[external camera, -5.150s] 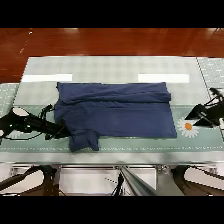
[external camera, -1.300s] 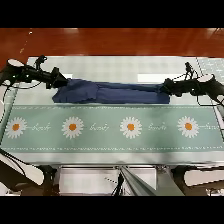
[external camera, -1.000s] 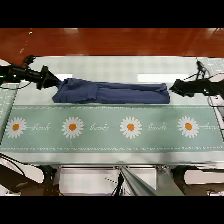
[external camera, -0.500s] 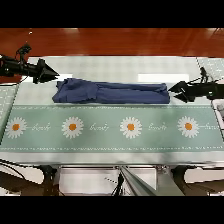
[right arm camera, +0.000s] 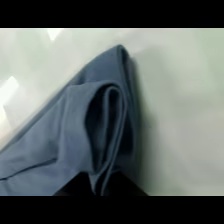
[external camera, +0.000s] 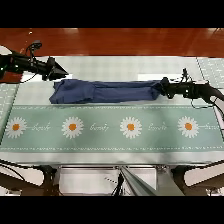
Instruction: Fold the shirts.
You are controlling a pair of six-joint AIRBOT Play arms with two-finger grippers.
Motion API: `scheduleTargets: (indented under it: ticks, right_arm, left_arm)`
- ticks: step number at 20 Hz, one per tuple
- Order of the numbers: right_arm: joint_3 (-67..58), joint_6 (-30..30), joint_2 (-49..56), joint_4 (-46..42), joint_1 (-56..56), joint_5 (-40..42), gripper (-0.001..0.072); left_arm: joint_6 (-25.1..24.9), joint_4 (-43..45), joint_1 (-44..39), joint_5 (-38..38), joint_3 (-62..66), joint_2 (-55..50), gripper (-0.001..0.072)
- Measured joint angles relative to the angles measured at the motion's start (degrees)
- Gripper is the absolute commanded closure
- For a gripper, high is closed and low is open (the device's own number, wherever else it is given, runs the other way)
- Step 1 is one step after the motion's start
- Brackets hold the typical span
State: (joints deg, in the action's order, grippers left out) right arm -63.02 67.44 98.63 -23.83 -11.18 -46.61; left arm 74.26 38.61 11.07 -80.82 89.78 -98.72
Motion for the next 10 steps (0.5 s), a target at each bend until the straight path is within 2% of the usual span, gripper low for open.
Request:
scheduleTargets:
  ticks: [1, 5, 10]
  right_arm:
    - [0.00, -0.37, -1.31, 0.28, 0.35, 0.42, 0.0692]
    - [0.00, -0.15, -8.98, -4.76, 1.01, -2.78, 0.0692]
    - [0.00, 5.57, -22.10, -15.63, 1.36, -9.81, 0.0693]
  left_arm:
    - [0.00, -0.48, -0.44, 0.17, 0.00, 0.00, 0.0676]
    - [-0.09, -1.62, -4.11, 1.22, 0.00, -0.02, 0.0677]
    - [1.53, -2.19, -13.42, 7.28, 0.00, -0.46, 0.0677]
